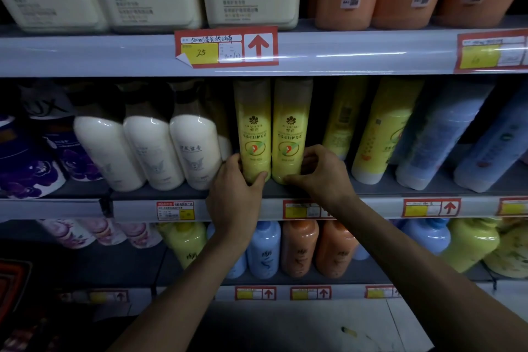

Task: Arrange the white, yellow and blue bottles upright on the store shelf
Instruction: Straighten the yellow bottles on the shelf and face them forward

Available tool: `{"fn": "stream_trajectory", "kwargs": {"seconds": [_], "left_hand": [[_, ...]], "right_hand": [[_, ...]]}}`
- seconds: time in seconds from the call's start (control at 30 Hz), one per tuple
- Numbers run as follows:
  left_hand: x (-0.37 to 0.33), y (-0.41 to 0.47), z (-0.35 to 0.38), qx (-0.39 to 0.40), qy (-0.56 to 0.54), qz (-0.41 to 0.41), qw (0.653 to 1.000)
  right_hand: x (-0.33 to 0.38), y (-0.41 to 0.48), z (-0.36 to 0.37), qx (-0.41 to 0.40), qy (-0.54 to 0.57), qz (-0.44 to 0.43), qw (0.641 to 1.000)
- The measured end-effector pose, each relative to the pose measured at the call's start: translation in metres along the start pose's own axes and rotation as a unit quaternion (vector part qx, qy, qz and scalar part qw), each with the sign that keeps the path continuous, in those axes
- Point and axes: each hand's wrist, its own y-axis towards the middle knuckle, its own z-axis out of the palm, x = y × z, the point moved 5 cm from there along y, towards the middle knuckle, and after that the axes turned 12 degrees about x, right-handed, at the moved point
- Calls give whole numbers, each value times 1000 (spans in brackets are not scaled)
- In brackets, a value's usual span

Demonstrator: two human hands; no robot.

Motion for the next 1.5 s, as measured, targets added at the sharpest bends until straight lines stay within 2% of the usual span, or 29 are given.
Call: {"fn": "stream_trajectory", "kwargs": {"seconds": [0.43,0.6,0.7,0.87,1.0,1.1,1.27,1.5], "left_hand": [[0,2,-4,27,-18,-1,999],[-2,-7,-14,47,-9,12,999],[-6,-20,-26,40,12,41,998],[-16,-42,-34,50,47,94,993],[-44,-65,-25,89,15,169,981],[-69,-69,-2,110,-26,188,976],[-109,-45,45,138,-73,155,975],[-118,6,89,93,-119,-6,988]], "right_hand": [[5,-3,2,-5,-20,-8,1000],[15,-21,-8,13,-54,-52,997],[20,-38,-25,-11,-86,-62,994],[15,-66,-56,-52,-77,-31,995],[7,-79,-77,-69,-96,10,993],[-2,-81,-91,-96,-114,44,988],[-21,-75,-102,-86,-128,77,985],[-31,-64,-107,-94,-157,94,979]]}}
